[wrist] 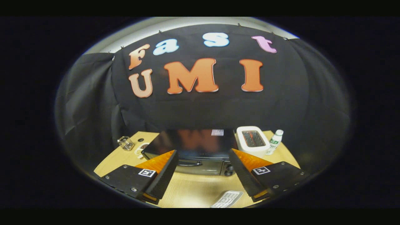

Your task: Open the toaster oven, put the food inside, and close the toaster oven door.

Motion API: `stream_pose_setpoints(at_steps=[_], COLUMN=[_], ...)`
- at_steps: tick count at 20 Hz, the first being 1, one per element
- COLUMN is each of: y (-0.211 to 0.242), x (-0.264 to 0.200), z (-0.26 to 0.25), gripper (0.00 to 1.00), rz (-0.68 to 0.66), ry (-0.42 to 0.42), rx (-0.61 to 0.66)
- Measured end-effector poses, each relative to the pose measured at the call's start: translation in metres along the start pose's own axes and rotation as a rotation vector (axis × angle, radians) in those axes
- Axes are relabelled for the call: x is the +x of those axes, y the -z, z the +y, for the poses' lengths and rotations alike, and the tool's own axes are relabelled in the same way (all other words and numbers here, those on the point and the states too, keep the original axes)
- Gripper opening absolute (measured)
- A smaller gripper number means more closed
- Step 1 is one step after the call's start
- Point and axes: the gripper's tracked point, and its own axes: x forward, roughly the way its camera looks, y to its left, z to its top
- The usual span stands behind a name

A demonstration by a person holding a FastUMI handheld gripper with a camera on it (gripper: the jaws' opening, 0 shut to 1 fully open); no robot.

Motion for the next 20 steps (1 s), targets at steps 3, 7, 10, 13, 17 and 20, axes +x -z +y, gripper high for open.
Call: stream_pose_setpoints(at_steps=[3, 7, 10, 13, 17, 20], y=[-0.051, -0.109, -0.144, -0.169, -0.182, -0.189], x=[-0.026, -0.06, -0.081, -0.098, -0.112, -0.116], z=[-0.013, -0.022, -0.033, -0.039, -0.032, -0.027], gripper=[0.97, 0.97, 0.98, 0.98, 0.98, 0.98], rz=[-0.13, -0.285, -0.376, -0.443, -0.461, -0.481], ry=[0.012, 0.023, 0.045, 0.074, 0.075, 0.069], rx=[-0.02, -0.004, -0.019, -0.054, -0.072, -0.102])
